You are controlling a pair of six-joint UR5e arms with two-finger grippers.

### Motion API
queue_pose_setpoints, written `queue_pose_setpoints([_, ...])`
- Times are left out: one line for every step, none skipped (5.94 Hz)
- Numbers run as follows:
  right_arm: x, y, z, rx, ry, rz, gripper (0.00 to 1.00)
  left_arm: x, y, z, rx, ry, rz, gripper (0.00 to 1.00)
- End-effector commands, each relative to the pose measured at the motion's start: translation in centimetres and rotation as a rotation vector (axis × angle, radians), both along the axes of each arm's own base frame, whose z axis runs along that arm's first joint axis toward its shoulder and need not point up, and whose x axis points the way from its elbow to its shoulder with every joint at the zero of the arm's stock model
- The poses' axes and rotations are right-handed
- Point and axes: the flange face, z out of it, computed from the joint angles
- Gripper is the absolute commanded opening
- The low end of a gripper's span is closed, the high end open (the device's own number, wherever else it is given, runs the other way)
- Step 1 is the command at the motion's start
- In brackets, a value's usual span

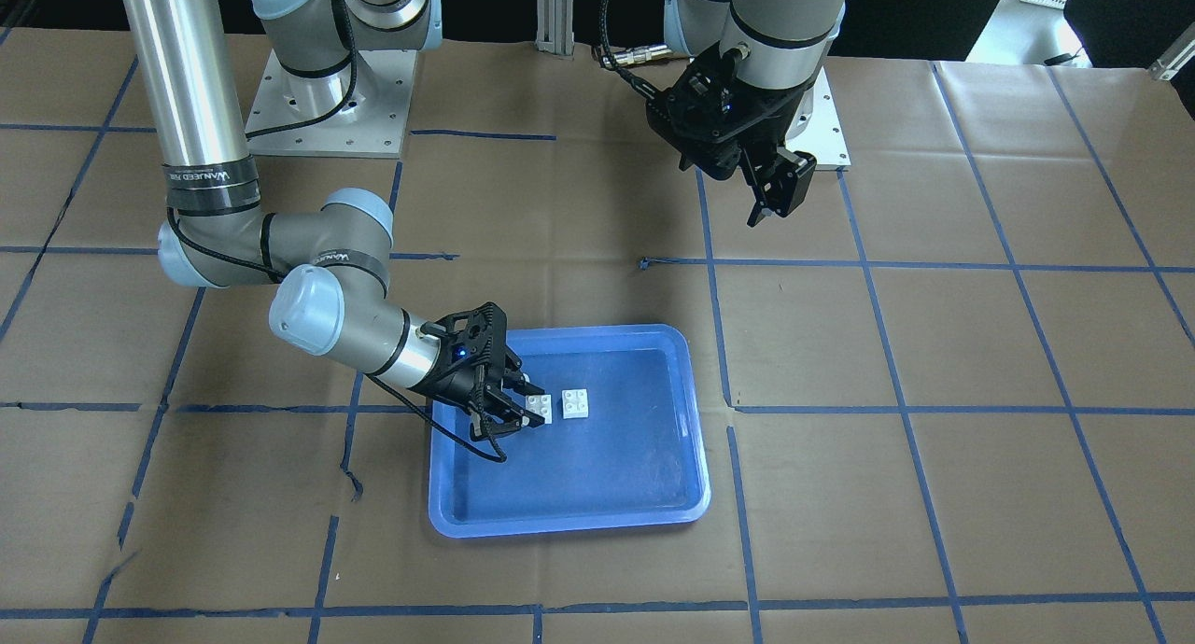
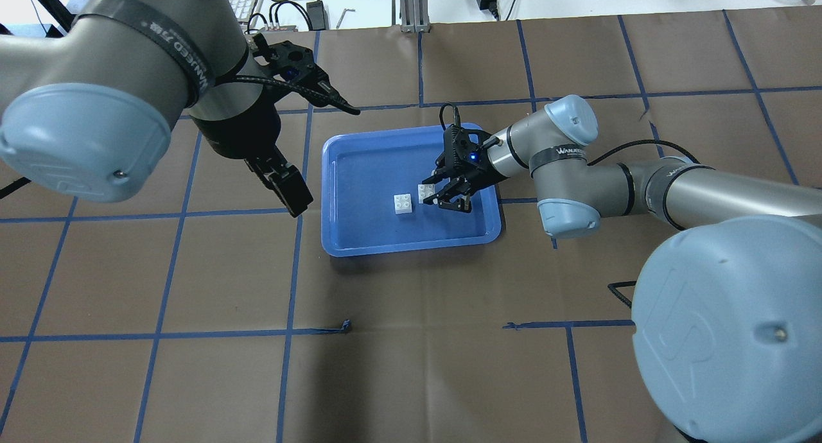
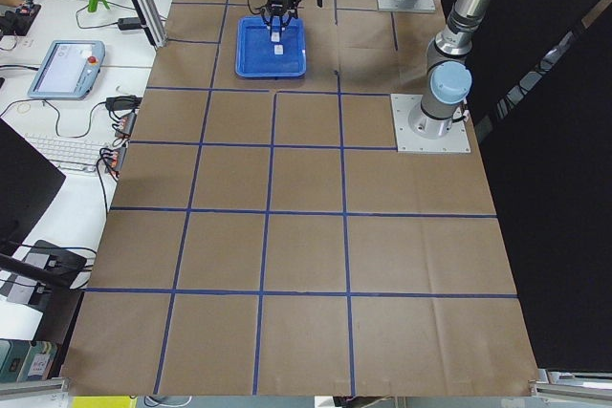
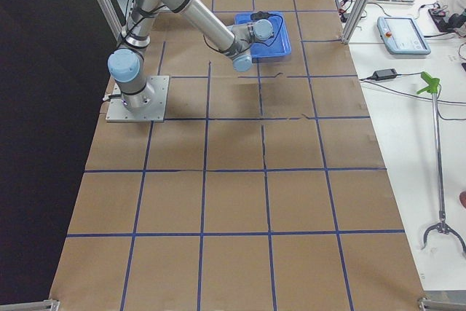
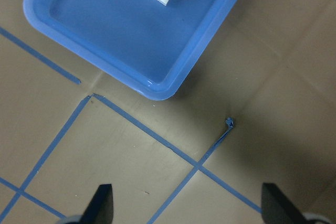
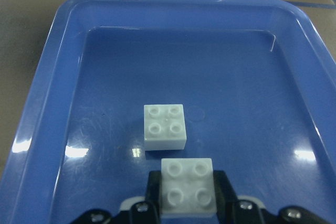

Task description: Assemble white blocks and place on blue tray

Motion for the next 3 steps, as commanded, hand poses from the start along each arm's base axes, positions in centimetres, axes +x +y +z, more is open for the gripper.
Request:
queue_pose_setpoints([1.0, 0.2, -0.8, 0.002, -0.003, 0.003, 0.3, 1.1, 1.1, 2.1, -0.044, -0.003, 0.32, 1.0])
queue_pose_setpoints([1.0, 0.2, -0.8, 0.007, -0.004, -0.003, 0.3, 1.2, 1.6, 3.0, -0.071, -0.002, 0.51, 1.0])
queue_pose_setpoints([1.2, 0.3, -0.8, 0.011, -0.004, -0.005, 0.3, 1.3, 1.9, 3.5, -0.089, 0.003, 0.703, 1.0])
